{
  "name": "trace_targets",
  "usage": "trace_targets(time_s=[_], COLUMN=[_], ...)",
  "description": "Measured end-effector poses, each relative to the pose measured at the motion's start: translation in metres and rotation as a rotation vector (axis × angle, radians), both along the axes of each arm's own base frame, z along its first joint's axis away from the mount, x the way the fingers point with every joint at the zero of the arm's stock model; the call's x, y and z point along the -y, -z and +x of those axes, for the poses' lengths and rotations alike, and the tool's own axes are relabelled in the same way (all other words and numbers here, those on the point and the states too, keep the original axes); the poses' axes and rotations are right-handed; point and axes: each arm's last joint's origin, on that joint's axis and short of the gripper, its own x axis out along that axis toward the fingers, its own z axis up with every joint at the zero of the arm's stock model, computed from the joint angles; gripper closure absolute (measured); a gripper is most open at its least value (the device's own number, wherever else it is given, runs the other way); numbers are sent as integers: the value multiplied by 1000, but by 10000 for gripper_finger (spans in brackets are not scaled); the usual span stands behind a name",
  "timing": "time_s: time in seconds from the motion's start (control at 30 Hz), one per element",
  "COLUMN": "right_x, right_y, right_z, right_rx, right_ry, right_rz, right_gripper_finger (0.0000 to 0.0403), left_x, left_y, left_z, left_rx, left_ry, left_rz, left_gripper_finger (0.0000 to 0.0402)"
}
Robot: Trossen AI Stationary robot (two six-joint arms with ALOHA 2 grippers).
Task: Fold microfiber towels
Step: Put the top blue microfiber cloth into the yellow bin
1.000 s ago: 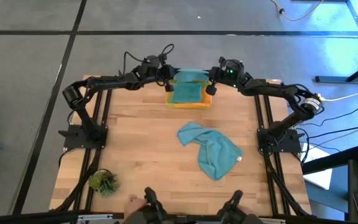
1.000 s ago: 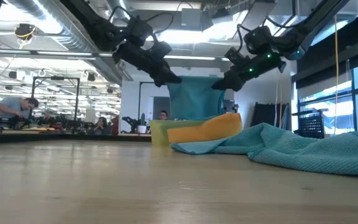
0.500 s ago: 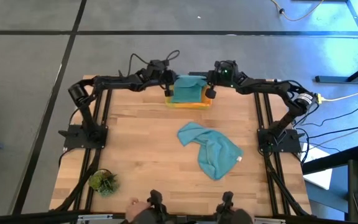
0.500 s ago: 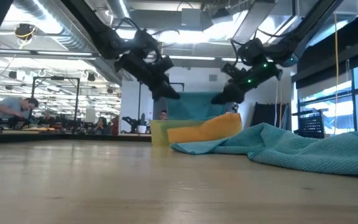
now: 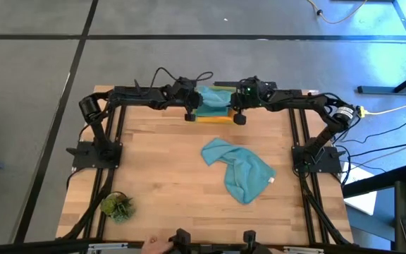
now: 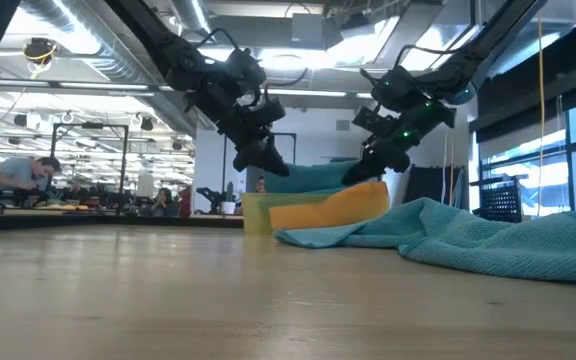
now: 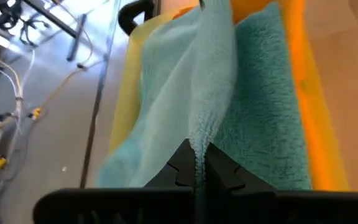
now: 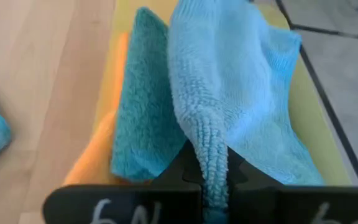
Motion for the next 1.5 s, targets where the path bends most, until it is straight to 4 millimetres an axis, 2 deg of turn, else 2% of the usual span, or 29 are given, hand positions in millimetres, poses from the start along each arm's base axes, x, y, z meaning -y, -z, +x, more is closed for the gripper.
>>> trace_targets(time_s=[0.17,0.3,0.53,0.7,0.8,0.9,1.03,1.2,1.5], right_x=[5,19,44,59,64,68,68,60,36], right_y=[-6,-15,-45,-68,-73,-73,-69,-54,-14], right_z=[2,-2,-5,-6,-9,-13,-17,-16,-20], right_rx=[41,65,124,165,165,159,133,87,19], right_ry=[53,121,183,215,215,212,185,137,60], right_rz=[-68,-114,-168,-215,-251,-265,-209,-159,-57], right_gripper_finger=[399,399,399,399,399,399,399,399,399], left_x=[1,-11,-36,-49,-55,-62,-65,-56,-30], left_y=[-10,-21,-46,-72,-75,-73,-59,-43,-31], left_z=[2,-2,-7,-6,-8,-11,-11,-4,6], left_rx=[-4,64,154,212,208,222,192,100,-23], left_ry=[-53,-107,-131,-157,-159,-154,-127,-103,-28], left_rz=[131,190,221,270,292,260,160,118,47], left_gripper_finger=[401,401,401,402,401,401,402,402,402])
